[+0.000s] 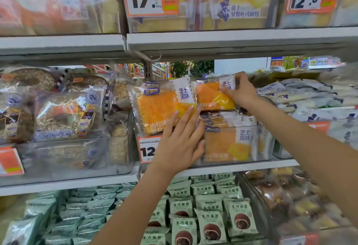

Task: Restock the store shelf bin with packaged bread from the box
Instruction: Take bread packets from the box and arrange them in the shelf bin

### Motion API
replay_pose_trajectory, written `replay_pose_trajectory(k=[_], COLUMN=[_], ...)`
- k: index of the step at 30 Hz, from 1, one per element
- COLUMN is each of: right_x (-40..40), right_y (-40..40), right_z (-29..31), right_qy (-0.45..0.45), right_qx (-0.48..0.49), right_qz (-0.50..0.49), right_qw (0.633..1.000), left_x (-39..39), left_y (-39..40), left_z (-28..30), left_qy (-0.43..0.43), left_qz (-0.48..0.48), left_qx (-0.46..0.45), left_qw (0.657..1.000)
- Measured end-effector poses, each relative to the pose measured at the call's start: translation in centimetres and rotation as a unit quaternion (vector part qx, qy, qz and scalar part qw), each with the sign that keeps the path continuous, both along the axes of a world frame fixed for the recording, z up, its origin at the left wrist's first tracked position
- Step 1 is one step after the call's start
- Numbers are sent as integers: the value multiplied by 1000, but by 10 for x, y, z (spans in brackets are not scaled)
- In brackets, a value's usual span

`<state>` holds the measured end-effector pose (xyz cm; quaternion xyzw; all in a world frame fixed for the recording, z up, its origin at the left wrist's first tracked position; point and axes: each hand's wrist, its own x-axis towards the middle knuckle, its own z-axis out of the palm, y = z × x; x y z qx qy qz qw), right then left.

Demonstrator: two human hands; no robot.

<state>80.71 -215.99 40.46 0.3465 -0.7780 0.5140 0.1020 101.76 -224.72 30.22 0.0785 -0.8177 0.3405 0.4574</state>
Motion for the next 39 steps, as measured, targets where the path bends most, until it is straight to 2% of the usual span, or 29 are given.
replay_pose_trajectory(k=[5,9,10,12,14,16,18,24,27,32,35,39], right_x=[7,44,56,82,106,120,124,133,138,154,171,198], right_y=[8,17,18,20,18,14,8,0,6,21,38,62], right_z=[-1,4,4,3,-2,-10,-14,-21,-27,-29,-34,-80], right_qy=[11,164,195,209,185,192,204,154,135,128,164,273], right_qx=[45,17,-7,-26,21,85,106,57,50,93,72,31], right_qz=[-28,-92,-63,69,210,254,234,207,213,196,157,118], right_qw=[999,982,979,975,960,944,945,964,967,968,971,954], left_x=[1,17,24,40,54,62,64,66,73,84,91,100], left_y=[1,-5,-8,-17,-25,-31,-35,-46,-43,-31,-16,16], left_z=[0,1,2,7,16,23,29,40,27,23,17,-22], left_qy=[-10,-37,-28,21,74,79,44,-36,-38,-22,-12,13], left_qz=[-6,-53,-57,-52,-59,-73,-71,-3,11,34,8,-102], left_qx=[6,-3,8,67,161,239,263,226,224,207,168,133], left_qw=[1000,998,998,996,982,965,961,973,974,978,986,986])
